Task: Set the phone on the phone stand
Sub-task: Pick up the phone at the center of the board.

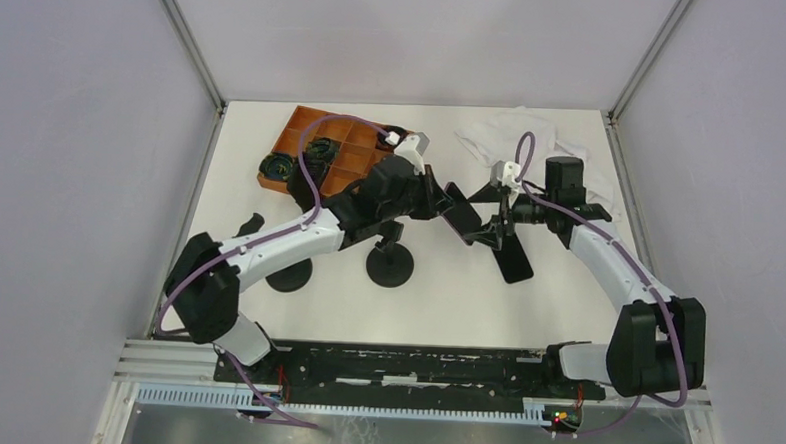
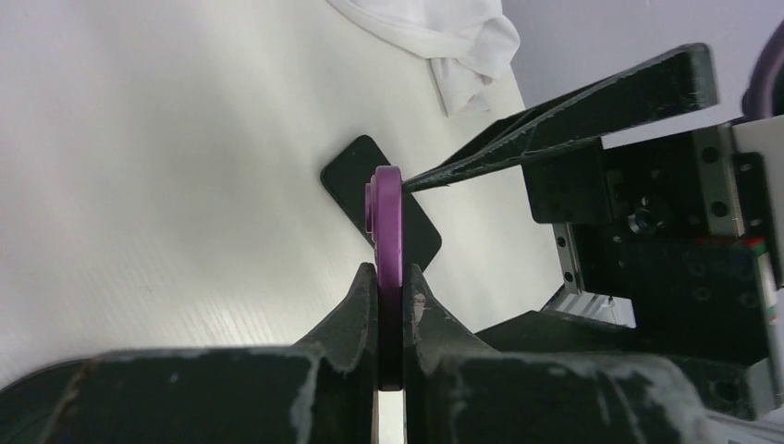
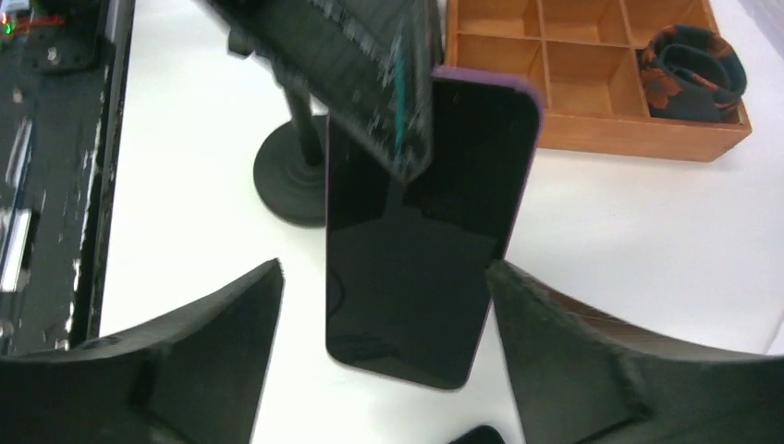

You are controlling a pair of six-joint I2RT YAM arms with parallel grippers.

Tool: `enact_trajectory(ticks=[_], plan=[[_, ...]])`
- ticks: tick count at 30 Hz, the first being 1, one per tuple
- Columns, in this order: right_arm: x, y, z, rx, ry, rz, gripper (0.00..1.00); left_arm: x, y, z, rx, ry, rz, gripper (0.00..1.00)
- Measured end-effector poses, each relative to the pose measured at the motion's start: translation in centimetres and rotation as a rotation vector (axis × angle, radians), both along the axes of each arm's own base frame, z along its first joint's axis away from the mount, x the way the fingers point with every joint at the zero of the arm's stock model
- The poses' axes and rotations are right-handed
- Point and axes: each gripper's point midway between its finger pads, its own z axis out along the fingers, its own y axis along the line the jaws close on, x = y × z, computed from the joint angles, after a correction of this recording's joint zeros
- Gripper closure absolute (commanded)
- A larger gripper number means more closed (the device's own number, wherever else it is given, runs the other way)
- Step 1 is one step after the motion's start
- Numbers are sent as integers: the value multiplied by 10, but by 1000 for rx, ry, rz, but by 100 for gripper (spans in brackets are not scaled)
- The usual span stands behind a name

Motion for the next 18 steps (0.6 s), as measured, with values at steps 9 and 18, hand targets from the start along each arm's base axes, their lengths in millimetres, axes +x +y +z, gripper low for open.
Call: enact_trajectory(ticks=[9, 18], plan=[[-37, -15, 12, -134, -233, 102, 2, -25, 24, 61, 17, -199, -112, 98], [-79, -31, -17, -209, -347, 84, 2, -69, 40, 94, 45, -359, -333, 98]])
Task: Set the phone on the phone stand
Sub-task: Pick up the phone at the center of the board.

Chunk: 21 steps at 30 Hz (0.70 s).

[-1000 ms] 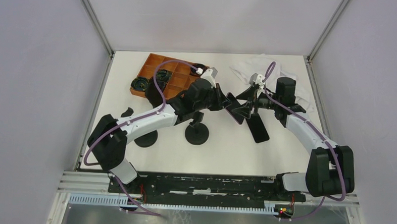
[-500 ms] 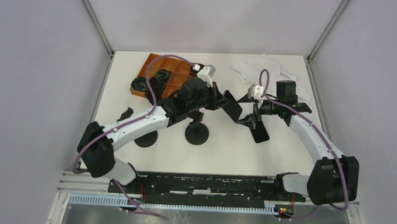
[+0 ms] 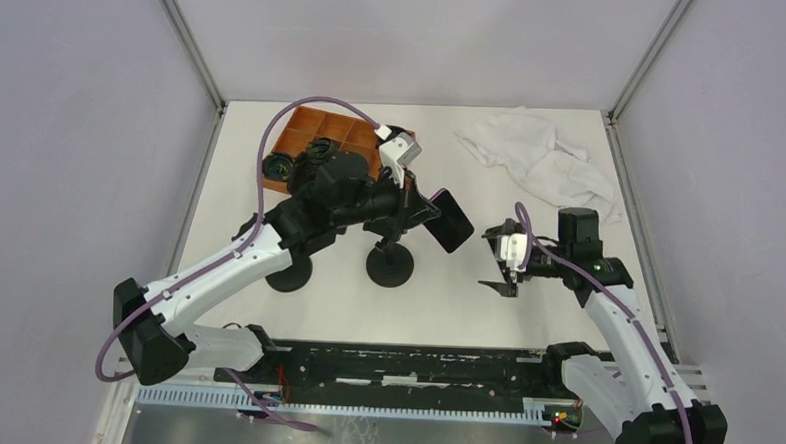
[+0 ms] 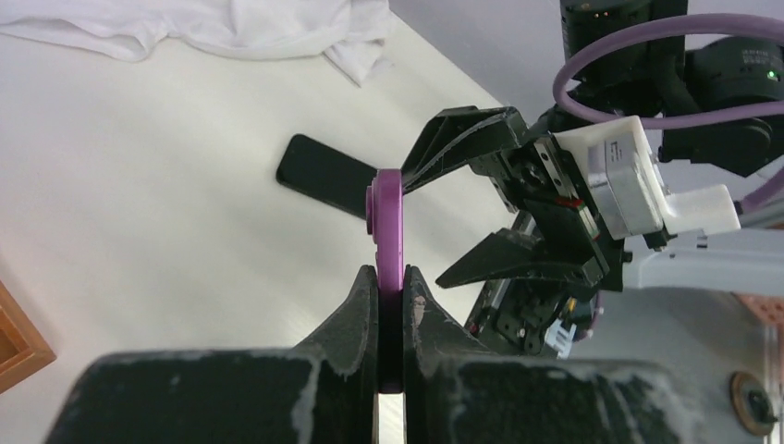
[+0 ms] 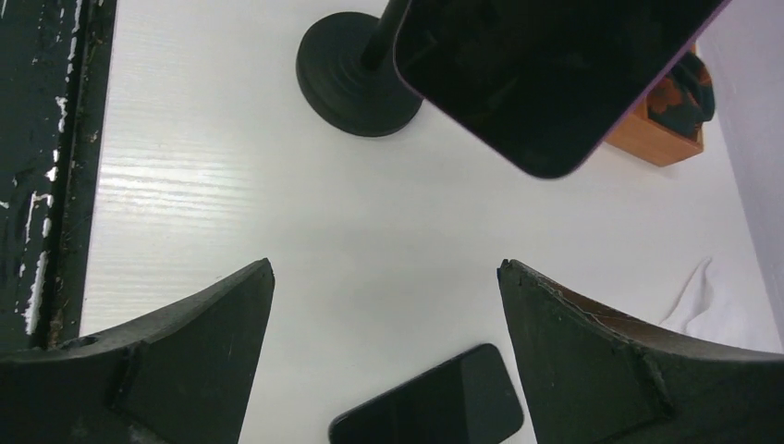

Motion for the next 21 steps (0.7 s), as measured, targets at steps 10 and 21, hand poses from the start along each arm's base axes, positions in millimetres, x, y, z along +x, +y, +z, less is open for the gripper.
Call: enact_trajectory(ticks=[10, 21], plan=[[-22, 7, -27, 67, 80, 46, 2, -32, 15, -21, 138, -43, -166, 98], [-29, 12, -29, 98, 117, 86, 2, -51, 0, -51, 186, -37, -385, 98]])
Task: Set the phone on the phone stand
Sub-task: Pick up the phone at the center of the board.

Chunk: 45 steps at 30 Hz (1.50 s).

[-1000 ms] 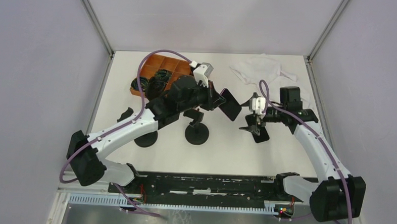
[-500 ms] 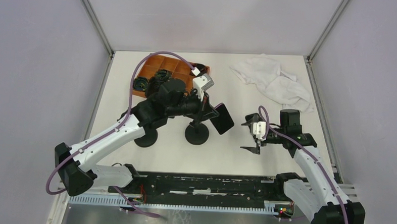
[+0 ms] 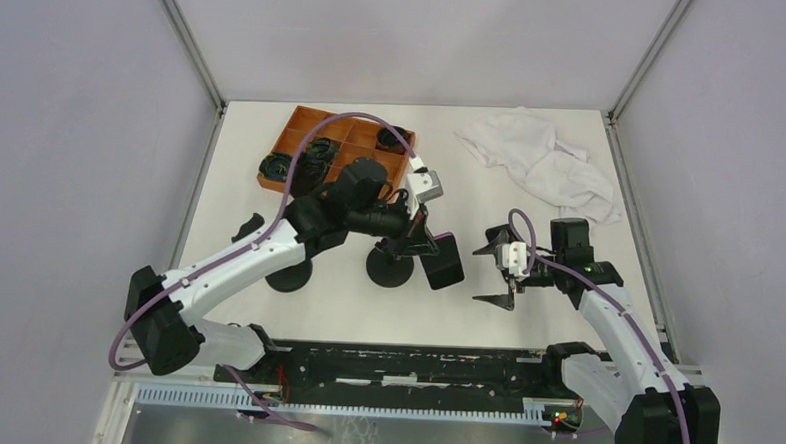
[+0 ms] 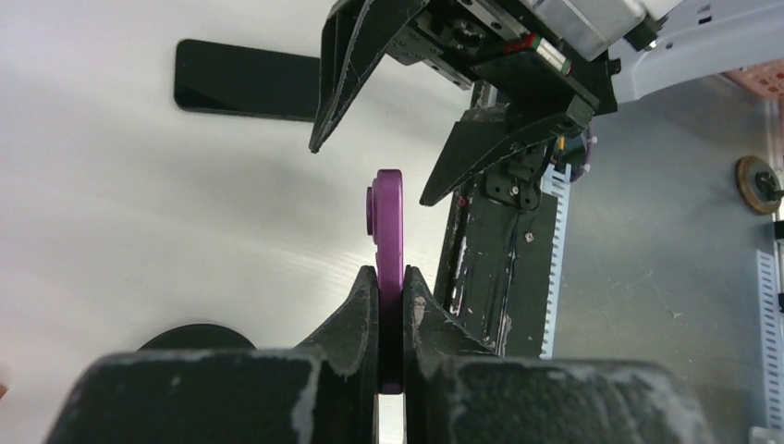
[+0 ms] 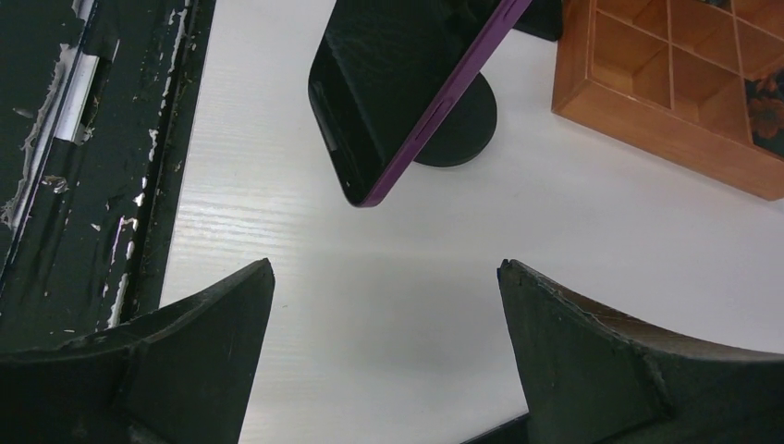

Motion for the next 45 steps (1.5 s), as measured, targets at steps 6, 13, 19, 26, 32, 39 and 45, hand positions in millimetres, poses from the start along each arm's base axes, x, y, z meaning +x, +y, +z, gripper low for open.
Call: enact_trajectory(ticks=[6, 13, 19, 26, 32, 39, 45], plan=[[-1, -1, -6, -11, 17, 7, 2, -1, -9, -25, 43, 28, -58, 98], [-1, -1, -11, -17, 27, 14, 2, -5, -11, -34, 50, 34, -75, 98], [-1, -1, -12, -20, 29, 17, 2, -12, -15, -37, 58, 34, -91, 98], [-1, -1, -12, -20, 27, 18, 2, -13, -18, -44, 77, 36, -87, 98], [-2, -1, -14, -20, 33, 18, 2, -14, -18, -48, 92, 42, -84, 98], [-3, -1, -15, -20, 37, 18, 2, -14, -17, -51, 103, 41, -77, 98], [-3, -1, -16, -19, 39, 19, 2, -14, -17, -53, 111, 45, -75, 98]])
